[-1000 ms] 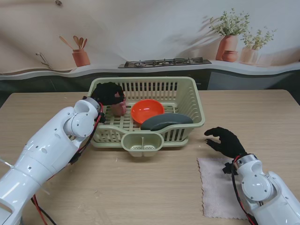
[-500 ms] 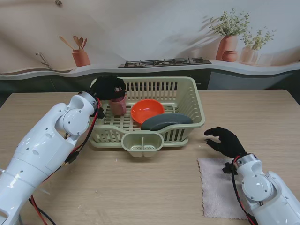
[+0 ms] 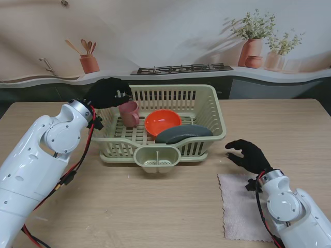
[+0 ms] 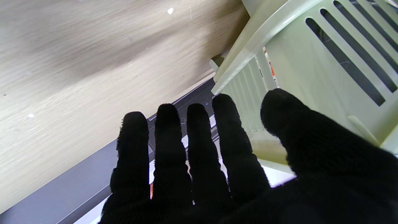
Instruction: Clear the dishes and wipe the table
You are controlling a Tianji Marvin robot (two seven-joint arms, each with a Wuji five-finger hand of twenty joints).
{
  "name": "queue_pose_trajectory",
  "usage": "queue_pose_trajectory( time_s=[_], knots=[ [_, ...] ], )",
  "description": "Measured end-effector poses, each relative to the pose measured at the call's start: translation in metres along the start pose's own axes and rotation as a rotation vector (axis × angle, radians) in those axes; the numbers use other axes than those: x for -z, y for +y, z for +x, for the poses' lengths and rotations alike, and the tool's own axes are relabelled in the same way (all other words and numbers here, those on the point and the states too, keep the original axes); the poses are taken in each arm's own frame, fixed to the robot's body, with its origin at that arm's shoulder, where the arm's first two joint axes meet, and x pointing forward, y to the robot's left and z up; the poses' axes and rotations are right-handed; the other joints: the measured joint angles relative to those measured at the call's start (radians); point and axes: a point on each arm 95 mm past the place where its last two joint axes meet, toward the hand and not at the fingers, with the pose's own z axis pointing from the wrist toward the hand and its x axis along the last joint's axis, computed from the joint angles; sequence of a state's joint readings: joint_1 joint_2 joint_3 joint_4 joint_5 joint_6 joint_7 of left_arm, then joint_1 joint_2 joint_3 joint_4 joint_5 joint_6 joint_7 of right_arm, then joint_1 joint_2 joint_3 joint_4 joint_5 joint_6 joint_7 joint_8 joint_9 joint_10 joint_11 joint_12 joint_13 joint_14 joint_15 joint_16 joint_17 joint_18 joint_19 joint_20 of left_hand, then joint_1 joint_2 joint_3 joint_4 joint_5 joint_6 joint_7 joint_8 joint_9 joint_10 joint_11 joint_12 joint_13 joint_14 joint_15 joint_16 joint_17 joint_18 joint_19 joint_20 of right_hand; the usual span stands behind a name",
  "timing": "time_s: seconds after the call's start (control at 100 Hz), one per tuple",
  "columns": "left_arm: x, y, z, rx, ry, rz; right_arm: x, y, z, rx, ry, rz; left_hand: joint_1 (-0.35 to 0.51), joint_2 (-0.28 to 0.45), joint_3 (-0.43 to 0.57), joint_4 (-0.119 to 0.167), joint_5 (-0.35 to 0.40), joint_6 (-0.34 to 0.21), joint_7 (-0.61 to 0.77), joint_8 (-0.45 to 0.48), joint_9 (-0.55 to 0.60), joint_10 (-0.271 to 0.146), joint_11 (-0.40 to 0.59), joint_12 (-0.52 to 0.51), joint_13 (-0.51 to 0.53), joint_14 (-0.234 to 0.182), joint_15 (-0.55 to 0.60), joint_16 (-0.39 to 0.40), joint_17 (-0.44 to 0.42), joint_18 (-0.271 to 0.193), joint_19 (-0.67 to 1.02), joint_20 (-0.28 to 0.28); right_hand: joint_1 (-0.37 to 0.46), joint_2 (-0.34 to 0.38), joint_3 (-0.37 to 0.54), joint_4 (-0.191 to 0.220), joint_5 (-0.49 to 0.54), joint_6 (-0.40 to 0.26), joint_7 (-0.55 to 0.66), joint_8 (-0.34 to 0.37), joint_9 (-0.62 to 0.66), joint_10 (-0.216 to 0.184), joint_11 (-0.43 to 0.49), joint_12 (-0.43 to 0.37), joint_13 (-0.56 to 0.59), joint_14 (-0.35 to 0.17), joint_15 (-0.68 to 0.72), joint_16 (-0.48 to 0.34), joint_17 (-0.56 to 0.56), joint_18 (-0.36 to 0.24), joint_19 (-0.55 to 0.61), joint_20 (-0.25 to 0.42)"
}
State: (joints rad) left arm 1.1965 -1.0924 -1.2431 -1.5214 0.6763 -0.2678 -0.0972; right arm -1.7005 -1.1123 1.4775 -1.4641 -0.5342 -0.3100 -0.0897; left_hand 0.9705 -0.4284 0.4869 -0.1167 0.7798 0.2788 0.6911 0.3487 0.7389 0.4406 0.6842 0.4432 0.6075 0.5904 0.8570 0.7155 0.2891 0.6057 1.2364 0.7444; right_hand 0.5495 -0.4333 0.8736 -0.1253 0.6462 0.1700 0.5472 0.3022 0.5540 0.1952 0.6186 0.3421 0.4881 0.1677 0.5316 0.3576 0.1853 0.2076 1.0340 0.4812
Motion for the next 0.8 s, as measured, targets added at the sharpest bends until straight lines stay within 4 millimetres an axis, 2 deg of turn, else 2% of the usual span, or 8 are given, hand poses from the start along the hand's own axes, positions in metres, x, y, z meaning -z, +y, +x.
queue_pose_trajectory(
  time_s=[0.11, 0.15, 0.4, 0.8],
  knots=[
    [0.012, -0.006, -0.002, 0.007, 0.007, 0.028, 0.000, 0.000, 0.000, 0.000, 0.000, 0.001, 0.010, 0.000, 0.001, 0.000, 0.002, 0.001, 0.003, -0.002, 0.012, -0.001, 0.003, 0.000, 0.012, 0.000, 0.001, 0.000, 0.023, 0.000, 0.000, 0.000, 0.000, 0.000, 0.000, 0.000, 0.000, 0.000, 0.000, 0.000, 0.000, 0.000, 0.000, 0.000, 0.000, 0.000, 0.000, 0.000, 0.000, 0.000, 0.000, 0.000],
    [0.017, -0.009, -0.003, 0.006, 0.021, 0.038, 0.000, 0.000, 0.000, 0.000, 0.000, 0.001, 0.010, 0.000, 0.001, 0.000, 0.026, 0.001, 0.006, -0.007, 0.021, -0.001, 0.003, 0.000, 0.021, 0.000, 0.001, 0.000, 0.034, 0.001, 0.000, 0.000, 0.000, 0.000, 0.000, 0.000, 0.000, 0.000, 0.000, 0.000, 0.000, 0.000, 0.000, 0.000, 0.000, 0.000, 0.000, 0.000, 0.000, 0.000, 0.000, 0.000],
    [0.050, -0.023, -0.009, -0.036, 0.068, 0.080, 0.000, -0.001, 0.001, 0.002, -0.001, 0.007, 0.010, 0.000, 0.001, 0.000, 0.026, -0.001, 0.017, -0.007, 0.049, -0.002, 0.006, 0.000, 0.050, 0.000, 0.013, 0.000, 0.085, 0.010, 0.000, 0.000, 0.000, 0.000, 0.000, 0.000, 0.000, 0.000, 0.000, 0.000, 0.000, 0.000, 0.000, 0.000, 0.000, 0.000, 0.000, 0.000, 0.000, 0.000, 0.000, 0.000],
    [0.106, -0.023, -0.024, -0.086, 0.056, 0.162, 0.000, -0.002, 0.001, 0.005, -0.005, 0.015, 0.011, 0.000, 0.001, 0.000, 0.026, -0.002, 0.025, -0.007, 0.049, -0.002, 0.006, 0.000, 0.051, 0.000, 0.013, 0.000, 0.088, 0.011, 0.000, 0.000, 0.000, 0.000, 0.000, 0.000, 0.000, 0.000, 0.000, 0.000, 0.000, 0.000, 0.000, 0.000, 0.000, 0.000, 0.000, 0.000, 0.000, 0.000, 0.000, 0.000]
  ],
)
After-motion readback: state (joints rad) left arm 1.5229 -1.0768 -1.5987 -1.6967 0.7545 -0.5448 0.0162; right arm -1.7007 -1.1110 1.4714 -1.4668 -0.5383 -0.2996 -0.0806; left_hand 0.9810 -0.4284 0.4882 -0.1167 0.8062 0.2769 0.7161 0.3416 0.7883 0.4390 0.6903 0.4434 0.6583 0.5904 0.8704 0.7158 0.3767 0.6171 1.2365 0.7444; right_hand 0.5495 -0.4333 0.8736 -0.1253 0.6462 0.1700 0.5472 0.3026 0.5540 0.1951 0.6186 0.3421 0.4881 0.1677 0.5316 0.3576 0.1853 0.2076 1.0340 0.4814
